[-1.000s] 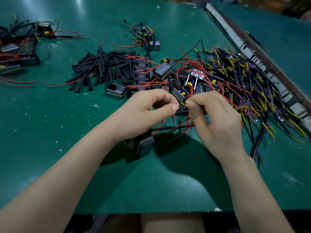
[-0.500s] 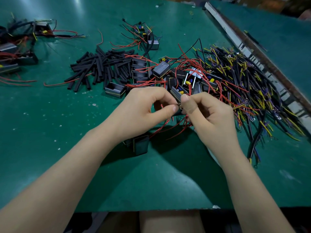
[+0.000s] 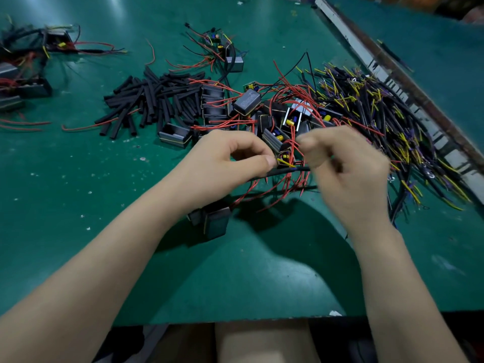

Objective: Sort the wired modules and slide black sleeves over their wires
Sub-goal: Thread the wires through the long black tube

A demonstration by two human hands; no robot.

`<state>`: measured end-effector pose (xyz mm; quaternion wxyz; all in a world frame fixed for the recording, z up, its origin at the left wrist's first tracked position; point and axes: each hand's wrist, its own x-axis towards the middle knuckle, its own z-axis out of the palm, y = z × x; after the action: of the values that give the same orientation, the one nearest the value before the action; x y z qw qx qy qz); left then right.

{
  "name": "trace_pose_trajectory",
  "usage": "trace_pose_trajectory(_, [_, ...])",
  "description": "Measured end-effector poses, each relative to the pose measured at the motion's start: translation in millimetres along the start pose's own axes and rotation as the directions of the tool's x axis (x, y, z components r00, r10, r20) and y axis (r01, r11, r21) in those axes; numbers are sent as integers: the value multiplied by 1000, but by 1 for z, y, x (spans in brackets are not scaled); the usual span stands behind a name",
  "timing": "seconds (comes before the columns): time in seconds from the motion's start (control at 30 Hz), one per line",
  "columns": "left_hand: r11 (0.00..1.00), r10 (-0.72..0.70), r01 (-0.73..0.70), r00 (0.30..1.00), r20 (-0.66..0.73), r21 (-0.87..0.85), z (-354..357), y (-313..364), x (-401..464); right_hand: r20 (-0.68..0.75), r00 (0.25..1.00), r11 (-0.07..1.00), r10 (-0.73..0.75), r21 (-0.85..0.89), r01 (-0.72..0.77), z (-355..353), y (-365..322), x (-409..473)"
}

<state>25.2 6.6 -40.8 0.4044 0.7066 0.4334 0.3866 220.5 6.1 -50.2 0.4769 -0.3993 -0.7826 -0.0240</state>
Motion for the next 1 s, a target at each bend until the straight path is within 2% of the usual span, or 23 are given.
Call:
trace_pose_trajectory(0.1, [995, 8, -3, 999, -52, 102, 2, -2, -1, -37, 992, 993, 117, -5, -118, -13, 14, 0])
trace_pose_trajectory(0.3, [981, 45, -27, 995, -92, 193, 6, -4, -1, 209, 968, 990, 140, -46, -134, -12, 18, -22])
trace_pose_trajectory(0.63, [960, 140, -128, 990, -30, 249, 6, -5, -1, 210, 976, 991, 53, -132, -26, 5, 12, -22])
trace_pose_trajectory(0.83, [942, 189, -175, 982, -21, 286, 7, -4, -1, 72, 994, 996, 84, 20, -86, 11, -1, -20])
trace_pose_trajectory(1.0, [938, 198, -181, 980, -29, 294, 7, -3, -1, 68, 991, 992, 115, 48, -118, 10, -4, -21])
